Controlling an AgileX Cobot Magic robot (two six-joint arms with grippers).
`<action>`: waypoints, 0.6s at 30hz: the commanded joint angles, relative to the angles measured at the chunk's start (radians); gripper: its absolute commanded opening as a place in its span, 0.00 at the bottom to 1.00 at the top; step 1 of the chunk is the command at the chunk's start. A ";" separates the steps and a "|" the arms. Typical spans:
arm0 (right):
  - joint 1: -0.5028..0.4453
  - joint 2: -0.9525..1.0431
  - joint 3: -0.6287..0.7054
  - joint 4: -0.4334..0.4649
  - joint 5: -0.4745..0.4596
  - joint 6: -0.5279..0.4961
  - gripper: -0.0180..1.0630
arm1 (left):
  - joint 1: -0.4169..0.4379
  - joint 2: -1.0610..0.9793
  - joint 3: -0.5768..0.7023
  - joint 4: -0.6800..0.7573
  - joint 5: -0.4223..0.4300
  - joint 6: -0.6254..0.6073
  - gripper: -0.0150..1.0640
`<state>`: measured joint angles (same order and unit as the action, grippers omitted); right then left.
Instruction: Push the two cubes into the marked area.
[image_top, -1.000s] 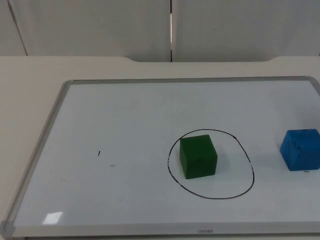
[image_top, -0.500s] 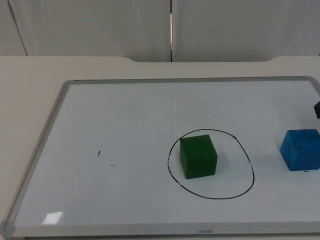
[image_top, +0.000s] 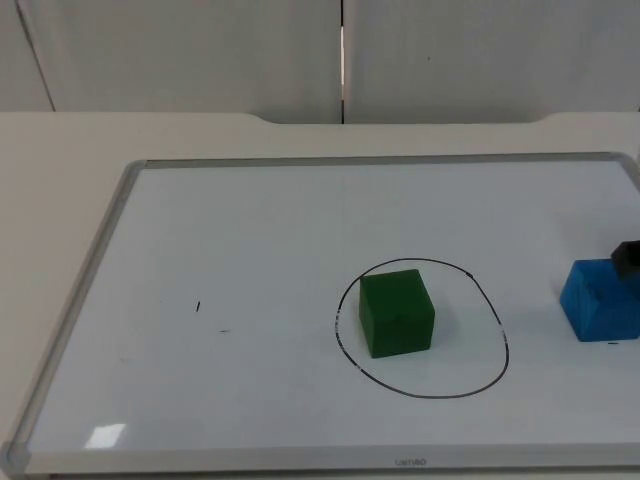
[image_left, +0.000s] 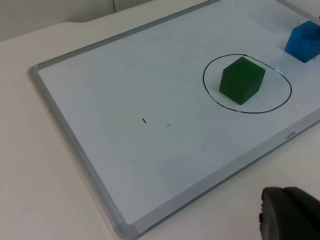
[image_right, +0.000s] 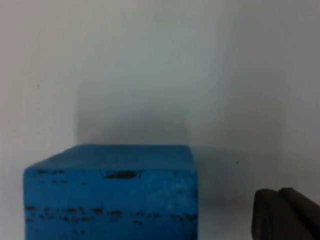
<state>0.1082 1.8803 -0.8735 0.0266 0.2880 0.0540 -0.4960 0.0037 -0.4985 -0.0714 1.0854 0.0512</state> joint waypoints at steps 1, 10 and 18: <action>-0.004 -0.001 -0.004 0.005 -0.011 0.002 0.02 | -0.004 -0.004 0.005 0.006 -0.011 -0.007 0.01; 0.010 -0.001 -0.004 0.036 -0.013 0.002 0.02 | -0.004 -0.004 0.005 0.006 -0.011 -0.007 0.01; 0.046 -0.001 -0.004 0.056 -0.016 0.002 0.02 | -0.004 -0.004 0.005 0.006 -0.011 -0.007 0.01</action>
<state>0.1490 1.8803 -0.8735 0.0712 0.2840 0.0540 -0.4960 0.0037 -0.4985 -0.0714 1.0854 0.0512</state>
